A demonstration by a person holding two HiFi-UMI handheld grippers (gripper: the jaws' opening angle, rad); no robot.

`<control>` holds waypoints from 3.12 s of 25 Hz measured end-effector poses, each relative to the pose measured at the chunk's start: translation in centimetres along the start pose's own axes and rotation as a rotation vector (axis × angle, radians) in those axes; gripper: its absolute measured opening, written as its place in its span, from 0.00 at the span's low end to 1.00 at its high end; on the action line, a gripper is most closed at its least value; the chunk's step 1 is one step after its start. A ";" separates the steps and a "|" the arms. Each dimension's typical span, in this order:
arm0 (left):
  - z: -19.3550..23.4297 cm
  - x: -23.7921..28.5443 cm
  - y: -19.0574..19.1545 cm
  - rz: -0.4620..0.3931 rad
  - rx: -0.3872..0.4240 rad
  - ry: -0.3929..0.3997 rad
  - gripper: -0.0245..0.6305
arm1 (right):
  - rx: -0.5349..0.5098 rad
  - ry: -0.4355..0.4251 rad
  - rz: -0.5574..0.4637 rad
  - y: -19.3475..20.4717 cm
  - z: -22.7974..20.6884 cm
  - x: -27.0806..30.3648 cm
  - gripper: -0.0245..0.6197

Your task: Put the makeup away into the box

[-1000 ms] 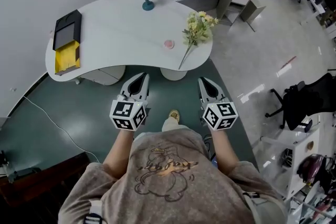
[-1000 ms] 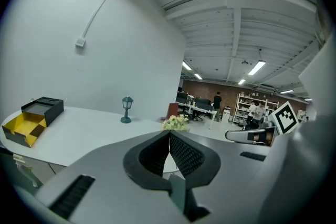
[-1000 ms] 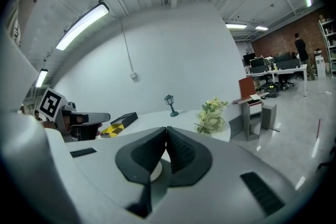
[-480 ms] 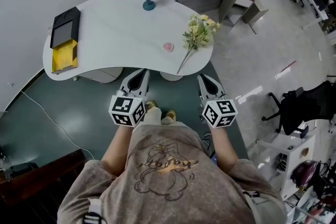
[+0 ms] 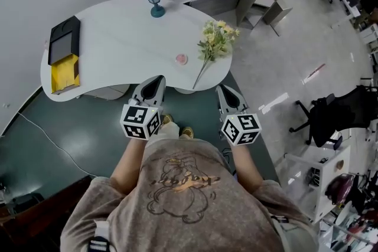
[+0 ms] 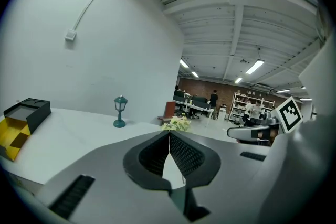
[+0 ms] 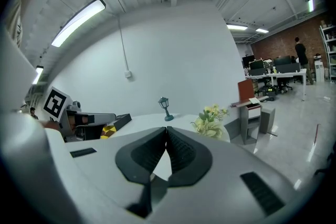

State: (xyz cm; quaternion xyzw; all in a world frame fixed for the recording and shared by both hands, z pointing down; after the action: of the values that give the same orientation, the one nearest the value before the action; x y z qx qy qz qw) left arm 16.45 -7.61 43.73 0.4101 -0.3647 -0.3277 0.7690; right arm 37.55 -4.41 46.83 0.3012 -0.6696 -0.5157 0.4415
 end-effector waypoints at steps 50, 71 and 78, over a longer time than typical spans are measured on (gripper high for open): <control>6.1 19.5 11.0 0.480 0.281 0.113 0.53 | 0.123 0.385 0.057 2.6 -5.9 -4.2 0.04; 8.0 22.7 13.6 0.566 0.316 0.062 0.49 | 0.158 0.409 0.083 3.3 -6.6 -3.5 0.04; 8.0 22.5 13.8 0.564 0.326 0.053 0.43 | 0.159 0.409 0.080 3.3 -6.4 -3.8 0.04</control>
State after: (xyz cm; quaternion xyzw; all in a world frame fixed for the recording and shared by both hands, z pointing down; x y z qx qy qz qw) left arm 24.33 -22.59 65.43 0.4191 -0.4915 -0.0284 0.7629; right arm 45.18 -2.89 49.46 0.4064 -0.6161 -0.3716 0.5632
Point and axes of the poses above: the fingertips, and each gripper's own axes: x forward along the fingers, z to its left, y out of its underside, the point moved 2 cm from there along -x, backward along the fingers, and after that the axes turned 13 degrees about -x, right-handed, at the moved point
